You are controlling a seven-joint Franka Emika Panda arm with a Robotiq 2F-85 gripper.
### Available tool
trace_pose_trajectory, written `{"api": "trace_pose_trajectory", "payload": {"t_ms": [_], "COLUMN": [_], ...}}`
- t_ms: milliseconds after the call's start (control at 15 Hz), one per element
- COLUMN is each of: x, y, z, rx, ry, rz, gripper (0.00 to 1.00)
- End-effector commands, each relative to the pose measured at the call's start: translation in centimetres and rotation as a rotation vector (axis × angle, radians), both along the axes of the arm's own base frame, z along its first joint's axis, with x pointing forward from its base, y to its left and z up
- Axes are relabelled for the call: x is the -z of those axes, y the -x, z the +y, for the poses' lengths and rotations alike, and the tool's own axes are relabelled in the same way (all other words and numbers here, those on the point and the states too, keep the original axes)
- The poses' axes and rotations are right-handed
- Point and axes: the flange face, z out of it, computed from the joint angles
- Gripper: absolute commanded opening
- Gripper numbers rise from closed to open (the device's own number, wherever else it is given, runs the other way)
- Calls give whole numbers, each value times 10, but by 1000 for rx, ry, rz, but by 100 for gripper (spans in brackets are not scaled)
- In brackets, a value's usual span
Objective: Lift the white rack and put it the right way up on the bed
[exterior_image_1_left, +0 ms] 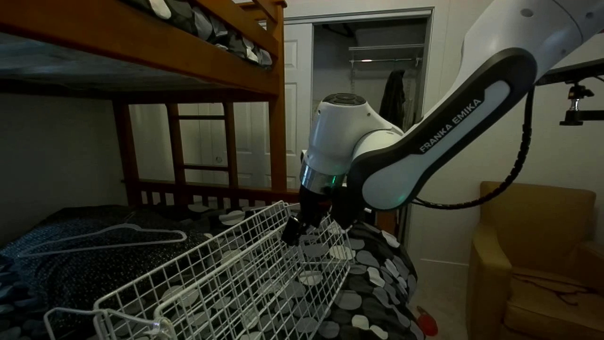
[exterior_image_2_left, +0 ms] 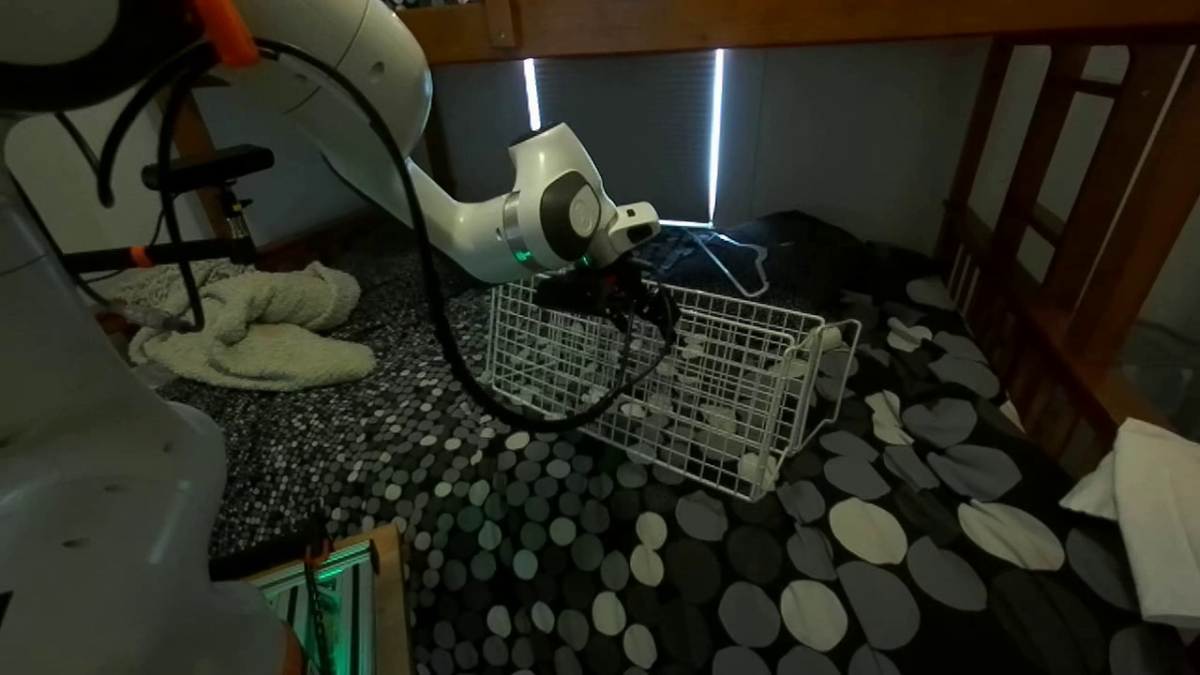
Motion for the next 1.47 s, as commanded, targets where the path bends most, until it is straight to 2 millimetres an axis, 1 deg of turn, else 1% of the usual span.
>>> {"api": "trace_pose_trajectory", "payload": {"t_ms": [0, 67, 267, 733, 1067, 1400], "x": [-4, -7, -11, -10, -6, -6], "y": [-29, -7, -14, -15, -37, -57], "z": [17, 4, 7, 7, 13, 26], "rx": [-5, 1, 3, 2, 11, 4], "ry": [-24, -3, -3, -1, -33, -67], "rz": [-43, -21, -37, -35, -48, -52], "gripper": [100, 100, 100, 100, 100, 100]}}
